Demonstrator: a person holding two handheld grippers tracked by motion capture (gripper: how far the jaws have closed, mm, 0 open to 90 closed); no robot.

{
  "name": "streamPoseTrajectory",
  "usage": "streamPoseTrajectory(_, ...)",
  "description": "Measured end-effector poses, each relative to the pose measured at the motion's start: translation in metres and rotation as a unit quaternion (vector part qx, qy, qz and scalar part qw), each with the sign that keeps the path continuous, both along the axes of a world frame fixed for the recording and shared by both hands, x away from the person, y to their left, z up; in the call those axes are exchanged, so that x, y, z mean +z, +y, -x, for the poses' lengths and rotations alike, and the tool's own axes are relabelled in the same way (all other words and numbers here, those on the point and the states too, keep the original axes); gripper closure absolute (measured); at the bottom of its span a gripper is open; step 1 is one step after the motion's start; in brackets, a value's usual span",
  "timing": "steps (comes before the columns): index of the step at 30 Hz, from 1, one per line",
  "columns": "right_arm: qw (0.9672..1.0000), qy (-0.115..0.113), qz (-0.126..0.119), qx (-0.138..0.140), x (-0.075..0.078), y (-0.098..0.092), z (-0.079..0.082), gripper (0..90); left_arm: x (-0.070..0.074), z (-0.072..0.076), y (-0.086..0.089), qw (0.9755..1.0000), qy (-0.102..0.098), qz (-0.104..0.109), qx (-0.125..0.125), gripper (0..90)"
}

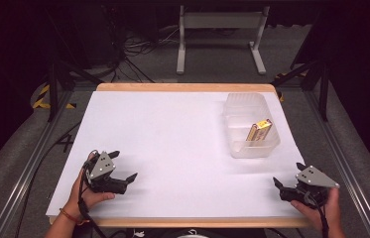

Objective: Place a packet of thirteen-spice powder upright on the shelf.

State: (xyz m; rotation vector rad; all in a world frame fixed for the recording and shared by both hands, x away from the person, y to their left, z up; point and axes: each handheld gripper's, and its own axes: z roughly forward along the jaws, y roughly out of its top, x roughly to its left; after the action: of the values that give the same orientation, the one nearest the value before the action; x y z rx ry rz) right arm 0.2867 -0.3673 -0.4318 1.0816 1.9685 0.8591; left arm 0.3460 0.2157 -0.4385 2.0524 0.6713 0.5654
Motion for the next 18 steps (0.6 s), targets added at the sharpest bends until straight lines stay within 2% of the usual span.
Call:
streamPoseTrajectory(8, 0.9999, -0.011, -0.01, -0.009, 0.0017, -0.0025, 0.0013, 9.1, -0.0009, -0.0027, -0.0009, 1.0, 0.004, -0.003, 0.0, 5.4)
streamPoseTrajectory(18, 0.9999, -0.012, 0.005, -0.002, -0.0008, 0.0007, 0.0016, 9.0, -0.0007, -0.0034, -0.0049, 1.0, 0.003, -0.007, 0.002, 5.3)
